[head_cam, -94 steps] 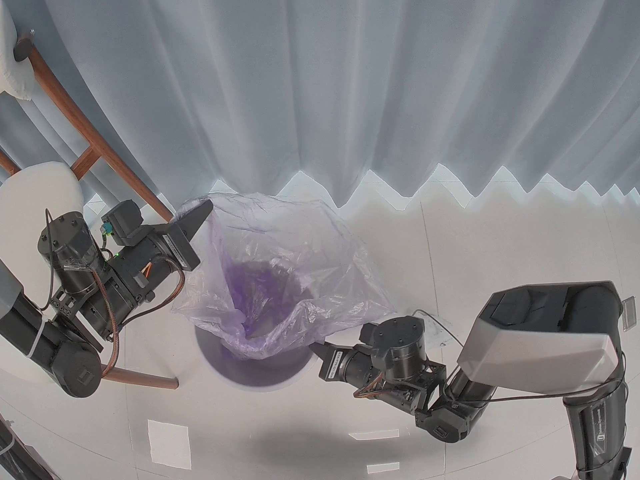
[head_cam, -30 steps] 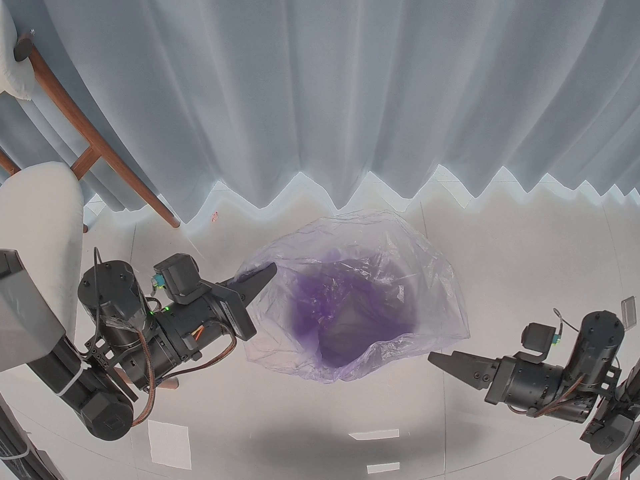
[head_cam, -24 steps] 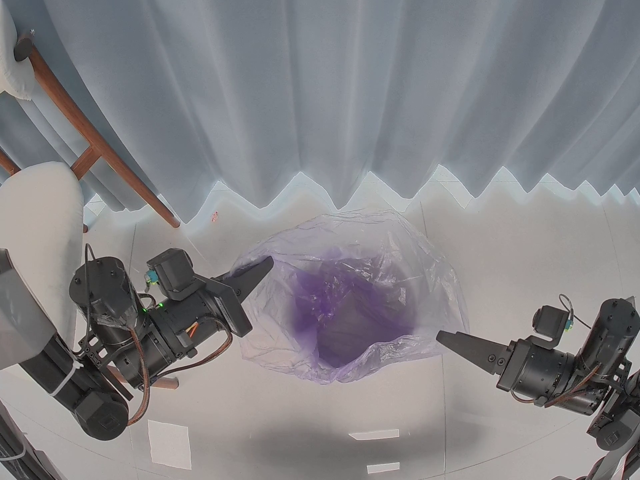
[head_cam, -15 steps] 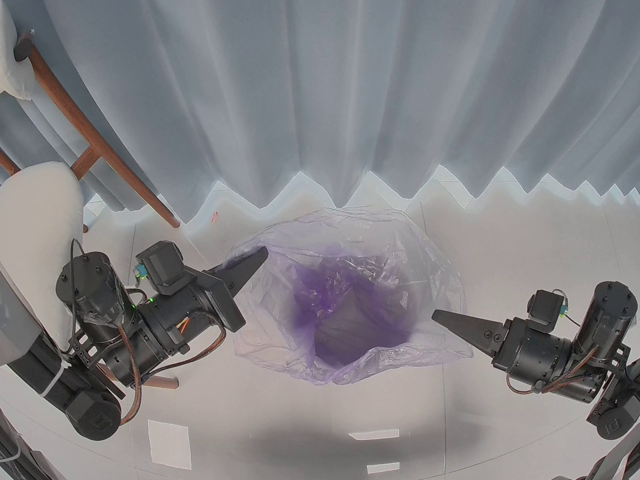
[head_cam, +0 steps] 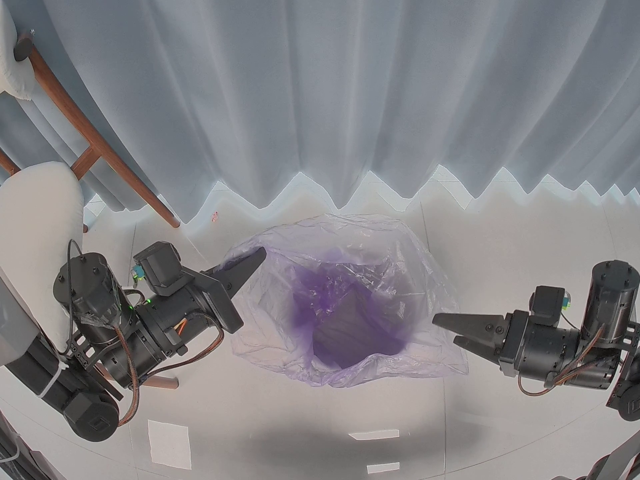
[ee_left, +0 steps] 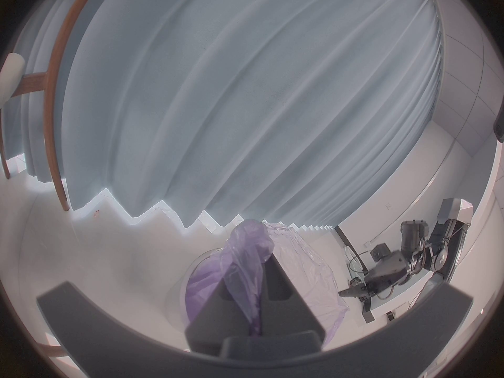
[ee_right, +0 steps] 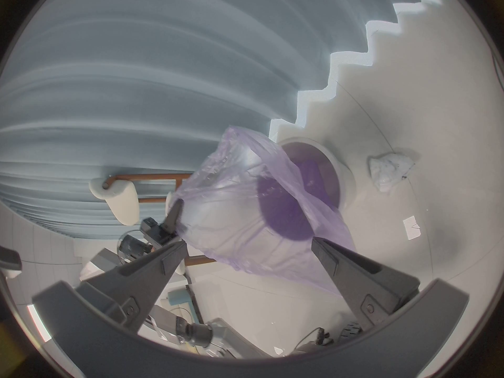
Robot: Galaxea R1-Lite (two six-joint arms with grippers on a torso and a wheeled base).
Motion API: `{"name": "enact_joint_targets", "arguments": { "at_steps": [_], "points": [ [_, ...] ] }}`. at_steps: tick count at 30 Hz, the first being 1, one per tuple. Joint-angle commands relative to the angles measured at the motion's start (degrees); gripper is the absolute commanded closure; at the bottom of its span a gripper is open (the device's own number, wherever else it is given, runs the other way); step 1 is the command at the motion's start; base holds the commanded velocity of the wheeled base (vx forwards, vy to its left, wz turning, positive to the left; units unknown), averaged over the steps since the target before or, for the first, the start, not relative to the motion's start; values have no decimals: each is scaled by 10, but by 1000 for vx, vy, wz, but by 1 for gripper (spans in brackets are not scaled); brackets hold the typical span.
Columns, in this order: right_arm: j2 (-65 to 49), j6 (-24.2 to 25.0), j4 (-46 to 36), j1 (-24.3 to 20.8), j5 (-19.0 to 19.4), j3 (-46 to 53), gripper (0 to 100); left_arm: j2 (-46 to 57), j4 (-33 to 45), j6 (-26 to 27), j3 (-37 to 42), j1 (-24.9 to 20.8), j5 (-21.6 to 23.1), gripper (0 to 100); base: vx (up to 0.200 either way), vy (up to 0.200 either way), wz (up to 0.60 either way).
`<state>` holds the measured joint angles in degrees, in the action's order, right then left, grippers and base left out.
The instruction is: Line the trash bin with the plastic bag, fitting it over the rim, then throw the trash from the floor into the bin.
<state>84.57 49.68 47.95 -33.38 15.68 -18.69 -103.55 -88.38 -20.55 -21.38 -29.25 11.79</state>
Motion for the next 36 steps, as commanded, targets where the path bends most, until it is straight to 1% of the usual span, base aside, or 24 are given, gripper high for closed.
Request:
{"name": "enact_joint_targets", "arguments": {
  "at_steps": [1,3,7,11,13,14,17,18,19,20,22,23,25,28,32,36],
  "points": [
    [-18,30,-15,-5,0,-38,0,1,0,1,4,-5,0,100,0,0,0],
    [-10,44,-17,-5,0,-43,0,3,0,1,6,-5,0,100,0,0,0],
    [-12,46,-19,2,-3,-43,0,5,0,1,5,-5,0,100,0,0,0],
    [-34,41,-21,19,-7,-50,0,5,0,3,5,-5,0,100,0,0,0],
    [-59,31,-47,38,-7,-58,0,5,0,16,5,-5,-1,100,0,0,0],
    [-63,24,-66,43,-7,-64,0,5,0,18,5,-5,-1,100,0,0,0],
    [-67,-21,-138,60,-7,-76,0,4,0,18,5,-5,-2,100,0,0,0],
    [-68,-27,-143,60,-7,-75,0,4,0,18,5,-5,-2,100,0,0,0],
    [-74,-51,-163,61,-6,-73,0,5,0,18,5,-5,-2,100,0,0,0],
    [-77,-62,-168,61,-6,-71,0,5,0,18,5,-5,-2,100,0,0,0],
    [-87,-108,-187,61,-7,-59,0,5,0,18,5,-5,-2,100,0,0,0],
    [-88,-114,-189,61,-7,-57,0,5,0,18,5,-5,-3,100,0,0,0],
    [-85,-139,-216,60,-6,-50,0,4,0,18,4,-5,-3,100,0,0,0],
    [-70,-144,-240,57,-6,-50,0,3,0,18,4,-5,-3,100,0,0,0],
    [-36,-148,-238,57,-6,-43,0,5,0,18,4,-5,-3,100,0,0,0],
    [-28,-164,-237,54,-4,-34,0,4,0,18,5,-5,-3,100,0,0,0]
  ]
}}
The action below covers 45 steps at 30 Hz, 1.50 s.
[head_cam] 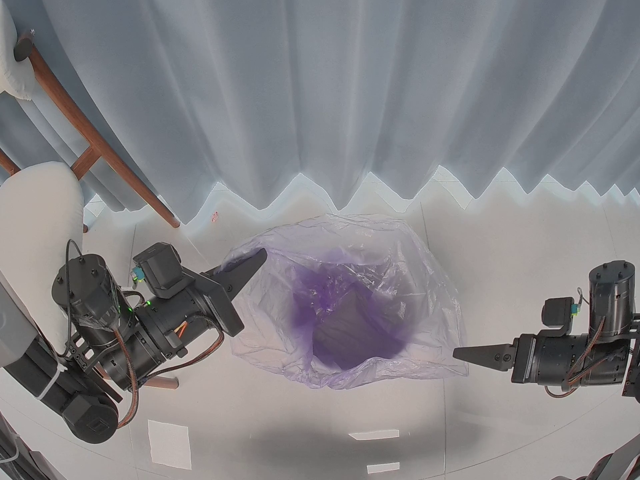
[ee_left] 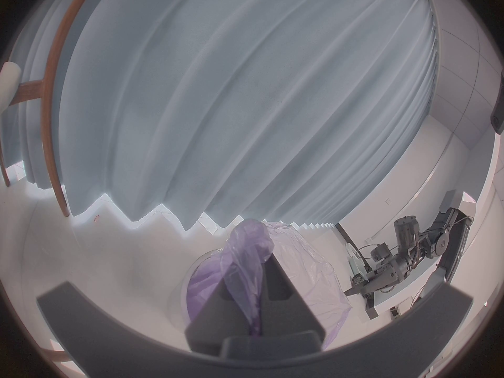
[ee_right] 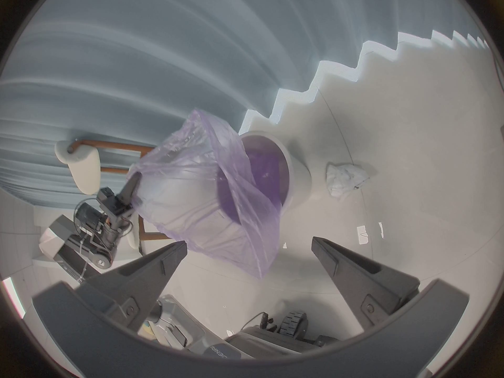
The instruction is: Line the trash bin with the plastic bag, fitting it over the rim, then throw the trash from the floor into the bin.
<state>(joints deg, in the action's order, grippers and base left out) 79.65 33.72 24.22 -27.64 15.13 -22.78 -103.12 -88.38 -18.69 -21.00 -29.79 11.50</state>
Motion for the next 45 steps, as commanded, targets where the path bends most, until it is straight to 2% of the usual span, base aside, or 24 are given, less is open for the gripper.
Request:
{"name": "enact_joint_targets", "arguments": {
  "at_steps": [1,7,21,26,27,30,35,39,42,45],
  "points": [
    [23,-3,-1,-8,2,8,0,-1,0,0,1,0,0,100,0,0,0],
    [56,-6,7,-18,2,16,0,-2,0,1,2,-2,0,100,0,0,0],
    [169,4,216,-18,-11,70,0,-1,0,1,4,-12,-1,100,0,0,0],
    [172,5,226,-22,-13,77,0,-2,0,1,3,-11,-1,100,0,0,0],
    [173,6,226,-22,-13,78,100,-2,0,1,3,-11,-1,100,0,0,0],
    [182,9,230,-22,-13,78,100,-3,0,1,2,-9,-1,100,0,0,0],
    [170,43,256,-35,-14,77,100,-8,0,0,-4,-4,-1,100,0,0,0],
    [151,84,275,-36,-14,71,100,-44,0,-4,-26,30,5,100,0,0,0],
    [155,93,275,-31,-14,49,100,-74,0,-14,-57,62,5,100,0,0,0],
    [172,105,269,-16,-12,8,100,-102,0,-53,-82,73,5,100,0,0,0]
  ]
}}
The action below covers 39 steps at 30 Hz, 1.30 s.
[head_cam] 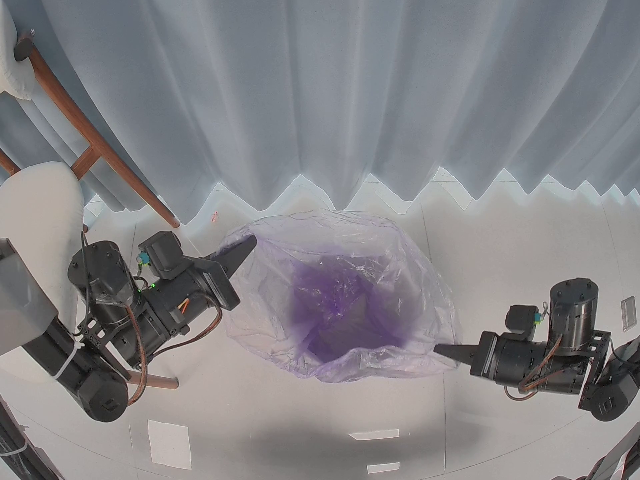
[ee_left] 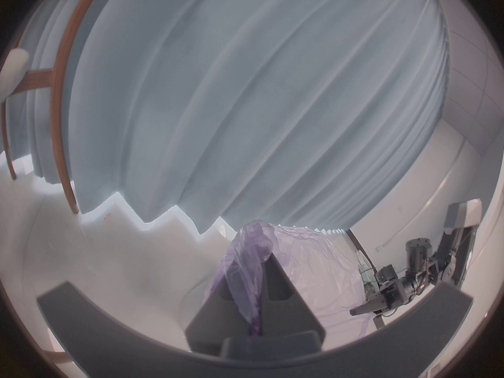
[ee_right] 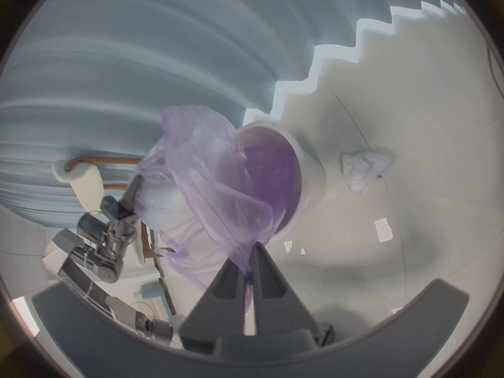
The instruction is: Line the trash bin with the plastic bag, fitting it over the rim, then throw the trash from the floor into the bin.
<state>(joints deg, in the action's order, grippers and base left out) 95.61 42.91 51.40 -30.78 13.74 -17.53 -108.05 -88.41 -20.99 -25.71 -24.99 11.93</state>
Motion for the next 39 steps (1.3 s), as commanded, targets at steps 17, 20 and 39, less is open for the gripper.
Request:
{"name": "enact_joint_targets", "arguments": {
  "at_steps": [17,20,39],
  "points": [
    [210,37,-2,117,7,-292,100,-153,-1,-149,-109,44,-4,100,0,0,0],
    [248,36,0,117,7,-324,100,-168,-1,-150,-116,53,-3,100,0,0,0],
    [325,36,2,163,42,-344,100,-318,-1,-147,-155,92,2,100,0,0,0]
  ]
}}
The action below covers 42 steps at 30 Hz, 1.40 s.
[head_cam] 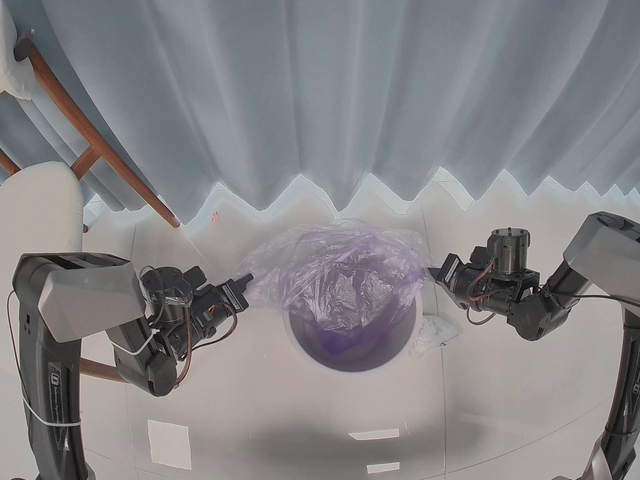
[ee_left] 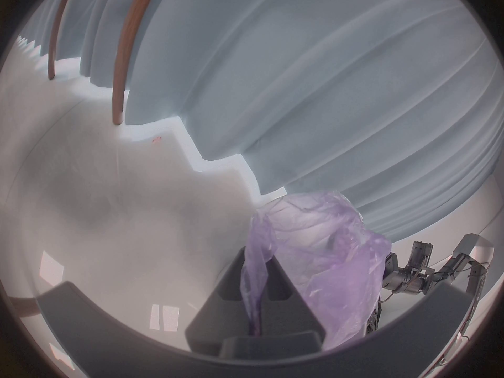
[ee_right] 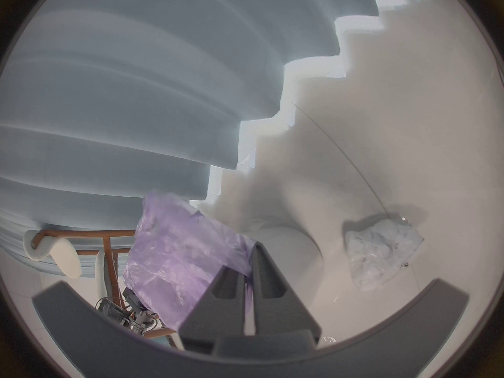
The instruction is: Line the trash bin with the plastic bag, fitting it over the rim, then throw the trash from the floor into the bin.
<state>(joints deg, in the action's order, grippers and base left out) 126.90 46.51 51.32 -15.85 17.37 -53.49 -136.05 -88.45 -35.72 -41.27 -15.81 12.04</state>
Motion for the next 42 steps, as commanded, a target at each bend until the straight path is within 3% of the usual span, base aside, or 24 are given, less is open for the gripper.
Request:
{"name": "enact_joint_targets", "arguments": {
  "at_steps": [1,8,15,20,27,33,42],
  "points": [
    [7,0,5,17,13,25,100,-37,-1,0,6,-1,3,100,0,0,0],
    [-37,-4,13,20,66,95,100,-22,-1,1,65,-4,57,100,0,0,0],
    [-66,-5,14,20,103,163,100,-17,0,3,94,-12,74,100,0,0,0],
    [-66,-8,40,20,107,197,100,-19,0,15,106,-21,74,100,0,0,0],
    [-67,-38,109,13,107,277,100,-16,-1,85,132,-18,74,100,0,0,0],
    [-68,-44,181,13,106,324,100,-2,-1,87,131,-10,90,100,0,0,0],
    [-66,-42,210,13,106,339,100,12,-1,87,148,3,100,100,0,0,0]
  ]
}}
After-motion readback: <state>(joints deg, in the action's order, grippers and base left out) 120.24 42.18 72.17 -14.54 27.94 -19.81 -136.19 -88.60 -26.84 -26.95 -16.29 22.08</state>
